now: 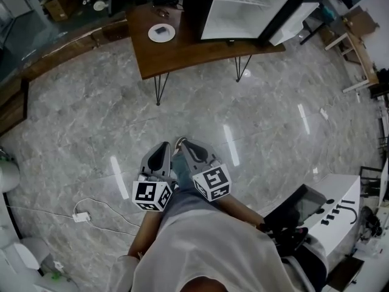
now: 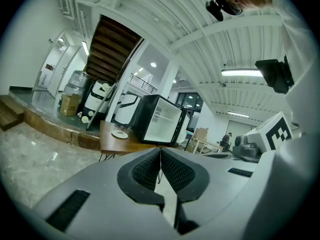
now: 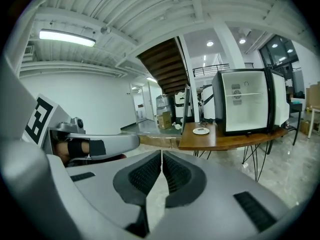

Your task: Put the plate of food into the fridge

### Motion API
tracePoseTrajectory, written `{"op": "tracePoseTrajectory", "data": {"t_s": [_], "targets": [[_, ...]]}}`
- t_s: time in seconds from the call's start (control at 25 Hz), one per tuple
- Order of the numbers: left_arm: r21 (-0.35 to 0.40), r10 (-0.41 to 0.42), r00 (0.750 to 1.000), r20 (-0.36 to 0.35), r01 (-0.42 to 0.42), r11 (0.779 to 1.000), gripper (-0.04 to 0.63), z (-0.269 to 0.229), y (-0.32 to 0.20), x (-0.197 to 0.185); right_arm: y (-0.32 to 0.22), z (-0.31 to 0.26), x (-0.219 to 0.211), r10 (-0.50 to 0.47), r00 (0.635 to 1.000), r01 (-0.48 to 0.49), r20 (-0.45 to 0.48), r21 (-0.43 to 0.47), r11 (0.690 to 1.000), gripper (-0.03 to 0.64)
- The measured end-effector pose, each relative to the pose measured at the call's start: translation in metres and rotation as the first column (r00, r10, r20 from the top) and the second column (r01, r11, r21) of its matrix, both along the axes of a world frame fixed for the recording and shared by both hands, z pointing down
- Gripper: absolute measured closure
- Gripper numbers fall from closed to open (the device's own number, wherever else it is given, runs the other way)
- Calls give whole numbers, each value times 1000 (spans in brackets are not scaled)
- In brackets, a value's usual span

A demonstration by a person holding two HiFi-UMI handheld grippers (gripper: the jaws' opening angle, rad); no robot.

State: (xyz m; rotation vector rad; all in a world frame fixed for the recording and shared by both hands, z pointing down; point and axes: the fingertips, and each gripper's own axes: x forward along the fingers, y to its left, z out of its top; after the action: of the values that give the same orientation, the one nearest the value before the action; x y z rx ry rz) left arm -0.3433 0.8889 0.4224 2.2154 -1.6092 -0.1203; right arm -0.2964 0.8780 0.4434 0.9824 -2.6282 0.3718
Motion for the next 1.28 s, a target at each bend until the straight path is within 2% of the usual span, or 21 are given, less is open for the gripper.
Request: {"op": "tracePoseTrajectory", "data": {"t_s": [0.12,0.28,0.44,0.64,0.72,0.84,0.92,1.04,1.2,1.28], "targets": [[-15,15,1000,13,-14,1000,575,-3,-87,-3,-88,-6,-9,-9,1000,9,5,-2,1000,597],[-2,56,996,76,-56,998,575,2,-190,-8,-196,5,-25,-14,1000,15,9,-19,1000,597],[-4,79,993,89,-79,997,575,6,-302,-19,-309,9,-42,-27,1000,27,13,-21,999,597],[7,10,990,140,-11,1000,575,2,-406,-32,-424,14,-32,32,999,-32,-10,-32,999,597],[15,6,993,121,-8,1000,575,-2,-435,-35,-454,13,-29,47,999,-46,8,-47,998,597],[89,-5,1000,22,3,996,575,-23,-476,-44,-498,12,-29,72,997,-69,32,-88,994,597],[104,-12,1000,10,11,995,575,-31,-510,-53,-530,13,-32,87,996,-82,38,-124,989,597],[74,-20,1000,20,19,997,575,-19,-559,-67,-573,23,-37,98,994,-89,45,-162,983,597],[11,-26,999,-47,27,1000,574,6,-618,-92,-617,42,-50,73,996,-61,52,-198,978,597],[-28,-8,1000,-23,7,1000,574,20,-648,-107,-640,51,-59,78,996,-69,36,-214,974,597]]}}
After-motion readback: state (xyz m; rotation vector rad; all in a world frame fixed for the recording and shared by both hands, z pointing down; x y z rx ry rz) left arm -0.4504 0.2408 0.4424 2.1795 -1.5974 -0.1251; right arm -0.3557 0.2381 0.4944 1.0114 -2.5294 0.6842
